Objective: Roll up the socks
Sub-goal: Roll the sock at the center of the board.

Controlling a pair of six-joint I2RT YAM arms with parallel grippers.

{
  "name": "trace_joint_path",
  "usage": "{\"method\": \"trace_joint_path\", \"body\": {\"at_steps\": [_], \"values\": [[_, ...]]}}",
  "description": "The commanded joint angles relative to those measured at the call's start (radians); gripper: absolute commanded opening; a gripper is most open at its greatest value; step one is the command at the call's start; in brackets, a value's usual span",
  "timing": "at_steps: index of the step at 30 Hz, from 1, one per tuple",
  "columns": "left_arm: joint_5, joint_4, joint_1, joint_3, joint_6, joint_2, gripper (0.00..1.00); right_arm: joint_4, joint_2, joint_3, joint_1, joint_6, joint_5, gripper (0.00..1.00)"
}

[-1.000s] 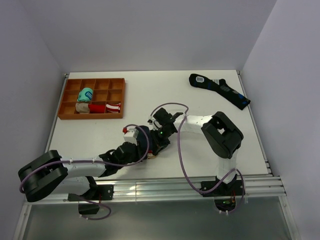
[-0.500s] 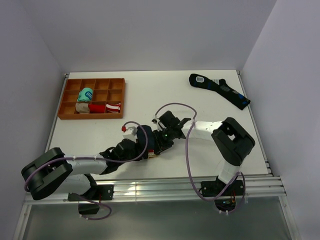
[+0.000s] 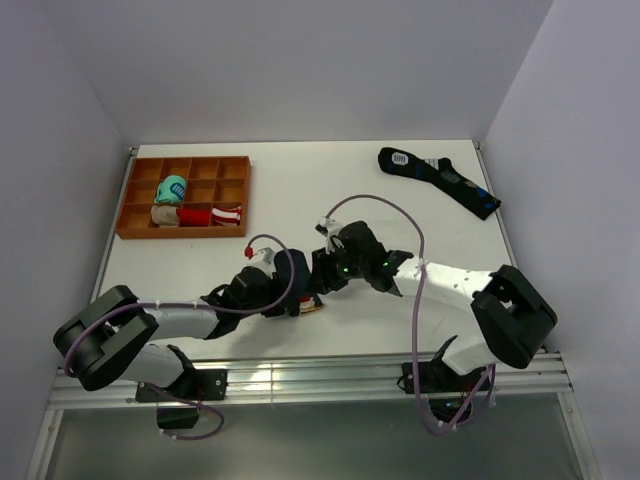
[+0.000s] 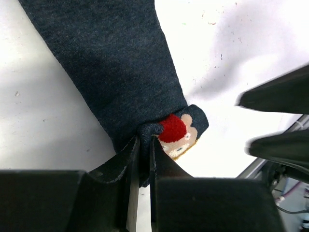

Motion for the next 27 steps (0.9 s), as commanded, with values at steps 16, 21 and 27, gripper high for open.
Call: {"method": "trace_joint_path", "body": {"at_steps": [16, 21, 27], "values": [[0.220, -0.235, 0.158, -0.030, 0.034, 0.042, 0.00, 0.561, -0.042, -0.259, 0.081, -0.016, 0.031, 0.48], [0.266, -0.240, 0.179, -0.011, 0.051, 0.076, 0.00, 0.555, 0.018, -0.231, 0.159, -0.041, 0.153, 0.48], [0.303, -0.253, 0.195, -0.005, 0.060, 0.090, 0.00, 0.602, 0.035, -0.246, 0.197, -0.041, 0.198, 0.50]]}}
